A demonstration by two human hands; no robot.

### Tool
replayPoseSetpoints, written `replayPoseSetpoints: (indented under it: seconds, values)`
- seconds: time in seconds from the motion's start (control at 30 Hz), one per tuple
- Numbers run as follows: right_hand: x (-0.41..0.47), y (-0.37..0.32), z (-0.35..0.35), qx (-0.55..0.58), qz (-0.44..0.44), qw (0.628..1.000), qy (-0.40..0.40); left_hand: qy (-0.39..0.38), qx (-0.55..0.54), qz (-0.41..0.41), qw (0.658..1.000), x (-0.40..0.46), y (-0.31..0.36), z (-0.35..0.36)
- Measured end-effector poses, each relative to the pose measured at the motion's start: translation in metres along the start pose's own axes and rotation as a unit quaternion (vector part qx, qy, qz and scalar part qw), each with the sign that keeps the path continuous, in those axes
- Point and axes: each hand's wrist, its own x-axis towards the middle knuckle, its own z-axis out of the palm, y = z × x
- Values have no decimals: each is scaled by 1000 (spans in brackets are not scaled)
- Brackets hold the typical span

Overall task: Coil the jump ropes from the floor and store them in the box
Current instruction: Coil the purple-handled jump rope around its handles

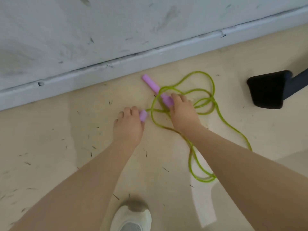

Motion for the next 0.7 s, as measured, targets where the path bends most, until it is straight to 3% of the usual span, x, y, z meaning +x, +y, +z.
replayPoseSetpoints:
  seconds: [0.1,0.27,0.4,0.47,0.57,0.7]
  values:
    - [19,-5,12,-16,13,1000,-3,-14,10,28,999,19,-8,11]
    - [-13,-6,5,82,-41,988,-123,-13,-139,117,983,8,-14,-9]
    - [-71,6,-54,201,28,961,-190,-57,-89,195,975,-56,-21,-40]
    - [-105,12,-93,193,56,953,-227,-79,-74,180,978,-94,-19,-58]
    - [-159,6,-161,177,69,942,-277,-55,-201,108,972,-150,-10,-103]
    - [-222,-26,-262,214,56,930,-294,-56,-440,22,896,-215,6,-207]
